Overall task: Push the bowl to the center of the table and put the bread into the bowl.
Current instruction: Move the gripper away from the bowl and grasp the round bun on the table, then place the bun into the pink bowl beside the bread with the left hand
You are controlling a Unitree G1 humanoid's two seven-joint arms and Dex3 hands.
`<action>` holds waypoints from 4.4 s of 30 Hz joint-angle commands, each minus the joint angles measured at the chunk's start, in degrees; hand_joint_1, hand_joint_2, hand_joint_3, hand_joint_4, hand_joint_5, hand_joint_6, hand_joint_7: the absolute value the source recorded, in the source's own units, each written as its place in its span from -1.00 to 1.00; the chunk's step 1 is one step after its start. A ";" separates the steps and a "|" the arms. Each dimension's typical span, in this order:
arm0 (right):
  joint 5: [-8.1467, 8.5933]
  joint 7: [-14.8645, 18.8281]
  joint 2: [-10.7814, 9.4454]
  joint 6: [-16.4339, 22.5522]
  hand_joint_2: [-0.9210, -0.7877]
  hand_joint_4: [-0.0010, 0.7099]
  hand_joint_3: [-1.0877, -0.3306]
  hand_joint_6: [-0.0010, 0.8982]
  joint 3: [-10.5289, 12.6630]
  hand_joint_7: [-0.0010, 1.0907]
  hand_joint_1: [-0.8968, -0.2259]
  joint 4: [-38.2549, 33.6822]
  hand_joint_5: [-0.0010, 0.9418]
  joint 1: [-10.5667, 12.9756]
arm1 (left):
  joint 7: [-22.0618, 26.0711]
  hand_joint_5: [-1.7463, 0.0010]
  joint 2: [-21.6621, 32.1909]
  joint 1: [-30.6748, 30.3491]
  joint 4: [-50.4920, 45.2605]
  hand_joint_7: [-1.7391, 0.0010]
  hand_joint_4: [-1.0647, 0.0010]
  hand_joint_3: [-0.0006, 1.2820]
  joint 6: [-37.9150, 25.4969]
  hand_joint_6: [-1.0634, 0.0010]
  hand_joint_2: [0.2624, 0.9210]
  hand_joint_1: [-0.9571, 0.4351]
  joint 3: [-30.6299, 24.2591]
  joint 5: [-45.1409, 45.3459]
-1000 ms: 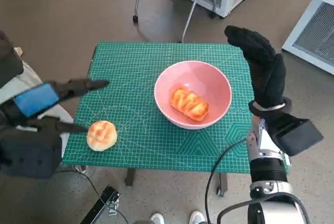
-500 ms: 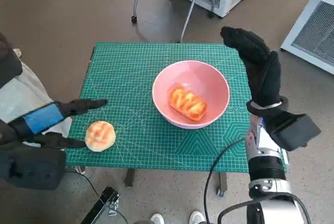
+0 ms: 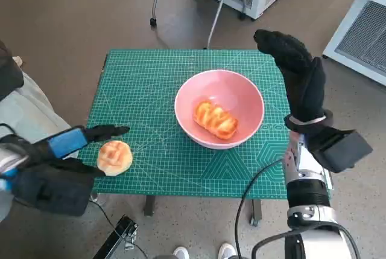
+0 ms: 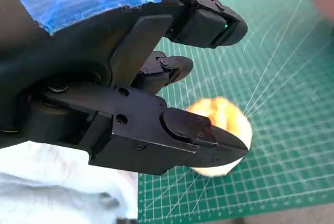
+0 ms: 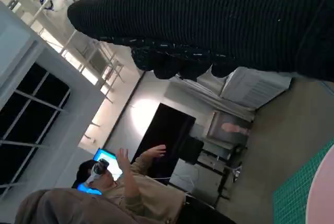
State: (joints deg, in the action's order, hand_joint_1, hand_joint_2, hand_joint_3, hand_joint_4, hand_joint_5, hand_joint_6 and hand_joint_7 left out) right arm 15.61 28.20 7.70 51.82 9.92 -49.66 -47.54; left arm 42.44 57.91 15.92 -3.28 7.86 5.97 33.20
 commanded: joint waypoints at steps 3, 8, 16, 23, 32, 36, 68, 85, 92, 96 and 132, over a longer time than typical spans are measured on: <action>0.25 0.63 -0.01 -0.99 -1.00 0.23 0.05 -0.89 0.17 0.53 0.10 0.01 -0.97 0.51 | -1.69 1.00 -2.57 2.71 6.56 0.99 0.62 -0.99 0.55 0.31 0.82 0.43 5.40 4.69; 0.30 0.67 0.21 -1.18 -1.00 0.23 0.05 -0.89 0.28 0.53 0.10 0.27 -0.97 0.56 | -1.46 0.99 -4.55 4.45 10.76 0.98 0.58 -0.98 -0.35 0.27 0.84 0.49 8.55 7.07; -0.08 0.12 0.41 -1.11 -1.00 0.22 0.04 -0.90 0.38 0.53 0.10 0.93 -0.97 0.93 | -5.52 0.88 -5.17 6.98 17.59 0.62 0.03 -0.94 4.87 -0.12 0.95 0.53 12.51 10.04; 0.03 0.06 0.31 -1.13 -1.00 0.22 0.04 -0.90 0.57 0.54 0.09 0.88 -0.97 1.11 | -7.89 -0.20 -5.00 9.05 20.70 -0.48 0.18 -0.67 8.21 -0.05 1.00 0.27 12.50 9.29; -0.71 -0.80 0.13 -0.37 -1.00 0.22 0.03 -0.91 0.51 0.55 0.12 0.96 -0.97 1.33 | -9.84 -0.63 -5.47 11.72 23.12 -0.34 0.13 -0.70 7.72 -0.17 0.96 0.37 10.83 8.09; -0.67 -0.78 0.09 -0.12 -1.00 0.22 0.03 -0.91 0.49 0.55 0.12 0.71 -0.97 1.24 | -9.88 -0.66 -5.27 13.51 23.06 -0.27 0.08 -0.68 7.80 -0.21 0.91 0.38 9.67 6.99; -0.67 -0.77 0.83 -0.14 -1.00 0.22 0.03 -0.91 0.47 0.55 0.12 0.48 -0.97 0.78 | -12.99 -0.58 -19.55 45.68 20.44 -0.33 0.19 -0.62 2.83 -0.34 0.84 0.38 9.75 4.34; -0.35 -0.95 1.01 -0.22 -1.00 0.22 0.03 -0.91 0.65 0.56 0.09 2.09 -0.97 2.06 | -29.10 -0.41 -34.47 51.09 43.36 -0.56 0.12 -0.72 12.57 -0.14 1.00 0.37 21.50 11.14; 0.13 -1.05 1.19 -0.64 -1.00 0.22 0.10 -0.90 1.12 0.58 0.05 3.31 -0.97 2.83 | -30.68 0.27 -37.62 50.87 48.28 -0.31 0.30 -0.63 12.03 0.16 0.93 0.16 25.06 13.82; -0.02 -1.43 1.12 -1.00 -1.00 0.23 0.11 -0.89 1.36 0.59 0.08 4.02 -0.96 3.20 | -29.35 0.84 -38.22 50.47 48.83 0.50 0.25 -0.85 10.90 0.13 0.97 0.21 25.48 13.70; -0.59 -2.59 1.31 -2.04 -1.00 0.24 0.10 -0.87 0.96 0.55 0.14 5.48 -0.95 2.97 | -27.63 0.94 -33.17 33.36 40.10 0.90 0.45 -0.92 18.81 0.15 1.00 0.25 5.76 -13.14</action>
State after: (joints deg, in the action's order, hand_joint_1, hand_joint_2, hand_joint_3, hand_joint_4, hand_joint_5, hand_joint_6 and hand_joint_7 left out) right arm 15.45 25.83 8.78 50.67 11.01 -43.93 -44.94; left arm 15.96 23.83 50.43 37.73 25.15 14.32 22.80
